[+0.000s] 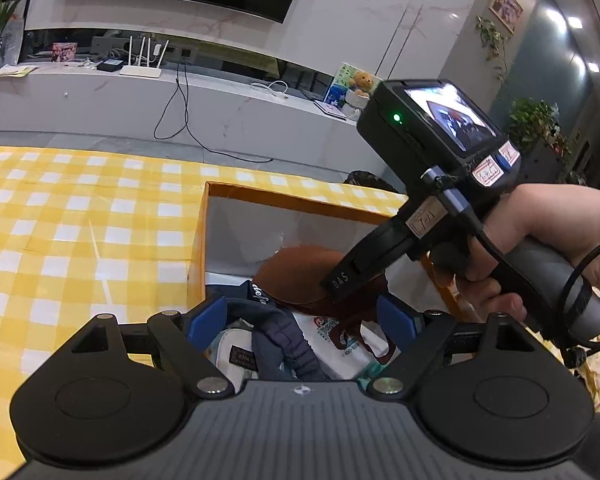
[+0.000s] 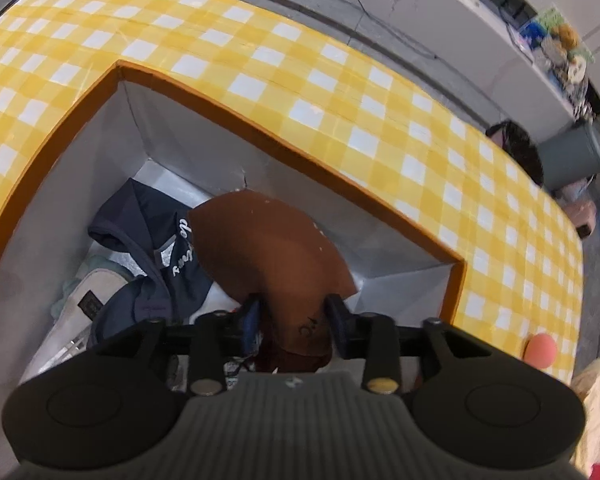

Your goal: Organize soft objects

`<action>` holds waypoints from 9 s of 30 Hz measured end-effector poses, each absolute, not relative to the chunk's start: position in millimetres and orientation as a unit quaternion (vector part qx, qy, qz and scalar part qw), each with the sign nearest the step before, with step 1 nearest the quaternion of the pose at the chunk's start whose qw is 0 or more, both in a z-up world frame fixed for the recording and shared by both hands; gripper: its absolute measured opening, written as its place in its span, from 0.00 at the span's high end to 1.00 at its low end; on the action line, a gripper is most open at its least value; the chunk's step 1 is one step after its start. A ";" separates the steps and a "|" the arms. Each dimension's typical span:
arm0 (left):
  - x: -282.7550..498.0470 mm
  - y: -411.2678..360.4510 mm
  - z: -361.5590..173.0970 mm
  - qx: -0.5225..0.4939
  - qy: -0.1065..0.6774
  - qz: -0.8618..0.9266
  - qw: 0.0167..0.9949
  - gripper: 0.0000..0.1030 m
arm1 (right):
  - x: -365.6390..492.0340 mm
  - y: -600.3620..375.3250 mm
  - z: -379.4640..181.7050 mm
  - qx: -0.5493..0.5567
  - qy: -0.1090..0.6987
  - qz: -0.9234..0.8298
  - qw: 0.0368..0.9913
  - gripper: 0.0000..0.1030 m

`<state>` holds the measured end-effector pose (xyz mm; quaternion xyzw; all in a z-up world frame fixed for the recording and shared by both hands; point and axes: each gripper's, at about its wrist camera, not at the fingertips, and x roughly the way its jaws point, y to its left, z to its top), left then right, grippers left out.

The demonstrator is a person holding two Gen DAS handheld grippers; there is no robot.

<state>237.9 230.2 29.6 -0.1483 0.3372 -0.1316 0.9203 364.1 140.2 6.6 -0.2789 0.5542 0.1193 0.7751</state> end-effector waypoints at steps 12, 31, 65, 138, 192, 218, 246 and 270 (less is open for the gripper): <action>235.8 222.0 26.9 -0.134 0.337 -0.145 0.920 0.04 | 359.8 147.3 33.8 -0.232 0.535 0.171 0.794 0.03; 228.9 237.5 34.0 -0.189 0.325 -0.121 0.919 0.04 | 302.5 150.2 115.3 -0.195 0.463 0.223 0.835 0.03; 71.8 65.0 46.0 -0.126 0.324 -0.144 0.926 0.04 | 126.4 -240.2 43.6 -0.013 0.302 -0.001 0.953 0.03; 115.6 -67.6 -29.3 0.017 0.327 -0.163 0.931 0.04 | 231.7 -271.6 -48.3 0.167 0.475 0.131 0.854 0.52; 176.6 155.1 62.4 -0.089 0.287 -0.103 0.948 0.04 | 361.8 47.9 143.3 -0.053 0.470 0.208 0.856 0.52; 178.5 182.6 31.6 -0.107 0.398 -0.074 0.908 0.04 | 379.9 146.9 -4.9 -0.123 0.555 0.176 0.803 0.52; 154.4 207.0 50.5 -0.091 0.370 -0.057 0.923 0.04 | 351.4 156.1 37.0 -0.179 0.469 0.240 0.831 0.04; 83.3 72.4 87.7 0.001 0.259 0.008 0.966 0.04 | 73.3 -96.0 65.3 -0.115 0.210 0.088 0.967 0.03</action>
